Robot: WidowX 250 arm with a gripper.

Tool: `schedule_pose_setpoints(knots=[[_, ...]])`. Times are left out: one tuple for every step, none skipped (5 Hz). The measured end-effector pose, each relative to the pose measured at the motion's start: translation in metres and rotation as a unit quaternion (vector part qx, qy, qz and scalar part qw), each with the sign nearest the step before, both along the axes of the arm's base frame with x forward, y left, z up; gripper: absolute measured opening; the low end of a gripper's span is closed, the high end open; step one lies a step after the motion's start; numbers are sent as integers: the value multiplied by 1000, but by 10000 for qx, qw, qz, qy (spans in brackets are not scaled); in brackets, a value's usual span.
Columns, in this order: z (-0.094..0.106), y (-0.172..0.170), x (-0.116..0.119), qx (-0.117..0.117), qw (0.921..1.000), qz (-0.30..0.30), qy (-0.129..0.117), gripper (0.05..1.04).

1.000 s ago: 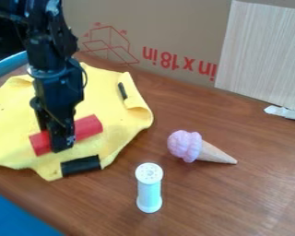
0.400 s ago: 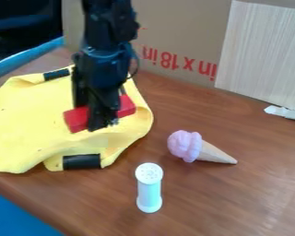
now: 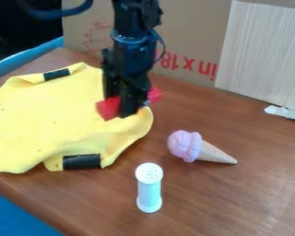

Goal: Move the red rectangular block above the ice cream toy

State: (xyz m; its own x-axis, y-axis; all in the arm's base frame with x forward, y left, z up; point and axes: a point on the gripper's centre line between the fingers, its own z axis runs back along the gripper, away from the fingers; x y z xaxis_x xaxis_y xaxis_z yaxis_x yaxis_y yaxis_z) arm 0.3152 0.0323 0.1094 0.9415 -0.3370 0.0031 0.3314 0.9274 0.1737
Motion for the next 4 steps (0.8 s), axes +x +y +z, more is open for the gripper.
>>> schedule_pose_setpoints(knots=[[-6, -6, 21, -68, 9999, 94, 2, 572], [-15, -15, 39, -107, 9999, 97, 33, 571], [-32, -29, 56, -123, 9999, 51, 75, 572], [-44, -49, 69, -168, 9998, -3, 63, 571]])
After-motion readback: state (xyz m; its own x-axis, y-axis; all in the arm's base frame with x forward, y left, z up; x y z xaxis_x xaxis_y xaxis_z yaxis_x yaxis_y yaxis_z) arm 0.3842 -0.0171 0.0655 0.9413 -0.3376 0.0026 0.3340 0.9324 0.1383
